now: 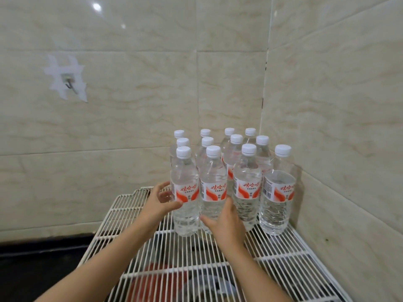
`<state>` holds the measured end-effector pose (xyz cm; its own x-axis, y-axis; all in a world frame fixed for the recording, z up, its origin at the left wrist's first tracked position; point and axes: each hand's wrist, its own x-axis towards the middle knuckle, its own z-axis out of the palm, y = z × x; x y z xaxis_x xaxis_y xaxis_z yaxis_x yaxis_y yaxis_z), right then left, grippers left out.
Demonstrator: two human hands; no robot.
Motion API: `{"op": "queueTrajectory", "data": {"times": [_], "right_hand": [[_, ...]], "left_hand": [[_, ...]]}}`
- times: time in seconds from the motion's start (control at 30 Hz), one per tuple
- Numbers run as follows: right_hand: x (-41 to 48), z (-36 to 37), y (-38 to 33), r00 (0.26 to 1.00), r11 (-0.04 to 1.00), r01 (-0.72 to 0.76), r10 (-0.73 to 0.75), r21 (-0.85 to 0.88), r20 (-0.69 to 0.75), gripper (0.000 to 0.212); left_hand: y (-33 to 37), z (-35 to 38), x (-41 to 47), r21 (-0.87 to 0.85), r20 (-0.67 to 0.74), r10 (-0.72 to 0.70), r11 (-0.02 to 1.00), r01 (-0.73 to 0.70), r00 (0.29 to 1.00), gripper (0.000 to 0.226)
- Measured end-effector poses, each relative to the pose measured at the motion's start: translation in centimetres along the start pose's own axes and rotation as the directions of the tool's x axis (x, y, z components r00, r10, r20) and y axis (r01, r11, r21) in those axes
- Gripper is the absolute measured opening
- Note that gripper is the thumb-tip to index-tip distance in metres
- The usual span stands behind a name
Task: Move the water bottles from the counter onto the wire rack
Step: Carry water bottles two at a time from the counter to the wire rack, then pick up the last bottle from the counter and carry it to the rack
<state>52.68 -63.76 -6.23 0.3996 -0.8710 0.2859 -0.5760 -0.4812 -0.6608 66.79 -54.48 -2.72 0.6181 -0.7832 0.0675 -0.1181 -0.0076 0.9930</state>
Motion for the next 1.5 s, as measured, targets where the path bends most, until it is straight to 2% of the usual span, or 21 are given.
{"op": "queueTrajectory", "data": {"times": [0.13, 0.2, 0.27, 0.33, 0.37, 0.47, 0.53, 0.63, 0.7, 0.83, 1.0, 1.23, 1.4, 1.5], "right_hand": [[0.0, 0.1, 0.0, 1.000, 1.000, 0.024, -0.024, 0.007, -0.007, 0.100], [-0.2, -0.2, -0.3, 0.998, 0.997, 0.050, -0.051, -0.063, -0.028, 0.106], [-0.3, -0.5, -0.7, 0.976, 0.980, 0.131, -0.154, -0.151, -0.152, 0.106], [-0.3, -0.4, -0.9, 0.888, 0.934, 0.299, -0.347, -0.194, -0.301, 0.093], [-0.4, -0.2, -0.9, 0.813, 0.896, 0.388, -0.443, -0.215, -0.378, 0.083], [-1.3, 0.8, -1.4, 0.601, 0.739, 0.606, -0.667, -0.293, -0.440, 0.052], [-2.3, 1.8, -2.1, 0.525, 0.638, 0.715, -0.761, -0.287, -0.381, 0.045], [-3.8, 3.3, -4.1, 0.457, 0.497, 0.829, -0.866, -0.257, -0.202, 0.044], [-5.2, 4.2, -6.1, 0.423, 0.421, 0.869, -0.905, -0.259, -0.052, 0.046], [-9.3, 6.0, -10.9, 0.389, 0.334, 0.911, -0.891, -0.243, 0.232, 0.061], [-16.1, 10.1, -17.5, 0.341, 0.293, 0.938, -0.879, -0.187, 0.334, 0.060], [-29.4, 17.4, -25.7, 0.212, 0.197, 0.977, -0.892, -0.079, 0.399, 0.061], [-36.0, 22.0, -28.7, 0.165, 0.181, 0.983, -0.850, -0.017, 0.501, 0.062], [-38.0, 24.5, -30.3, 0.170, 0.197, 0.980, -0.824, -0.008, 0.540, 0.062]], "left_hand": [[-1.5, -0.3, -2.2, 0.166, -0.031, -0.068, 0.983, 0.072, 0.997, 0.067], [-1.7, -0.9, -3.2, 0.242, -0.067, -0.071, 0.966, 0.085, 0.995, 0.060], [-1.9, -2.2, -4.4, 0.308, -0.121, -0.058, 0.947, 0.093, 0.991, 0.055], [-2.1, -4.0, -6.1, 0.344, -0.173, -0.044, 0.933, 0.102, 0.984, 0.051], [-2.1, -5.2, -7.1, 0.362, -0.203, -0.036, 0.926, 0.110, 0.979, 0.049], [-2.5, -9.3, -10.6, 0.393, -0.356, -0.016, 0.904, 0.166, 0.934, 0.041], [-3.1, -12.4, -13.6, 0.388, -0.493, -0.016, 0.891, 0.236, 0.870, 0.037], [-4.7, -16.7, -19.2, 0.334, -0.652, -0.050, 0.877, 0.346, 0.757, 0.030], [-5.7, -19.3, -22.6, 0.291, -0.709, -0.072, 0.876, 0.384, 0.702, 0.028], [-6.7, -23.8, -27.5, 0.241, -0.778, -0.080, 0.878, 0.414, 0.623, 0.029], [-7.4, -29.3, -35.0, 0.251, -0.832, -0.054, 0.851, 0.461, 0.553, 0.032], [-9.3, -37.2, -47.5, 0.310, -0.885, -0.025, 0.715, 0.627, 0.466, 0.039], [-11.9, -40.8, -53.7, 0.221, -0.919, -0.083, 0.703, 0.676, 0.386, 0.040], [-14.0, -42.3, -56.1, 0.166, -0.930, -0.119, 0.707, 0.687, 0.347, 0.039]]}}
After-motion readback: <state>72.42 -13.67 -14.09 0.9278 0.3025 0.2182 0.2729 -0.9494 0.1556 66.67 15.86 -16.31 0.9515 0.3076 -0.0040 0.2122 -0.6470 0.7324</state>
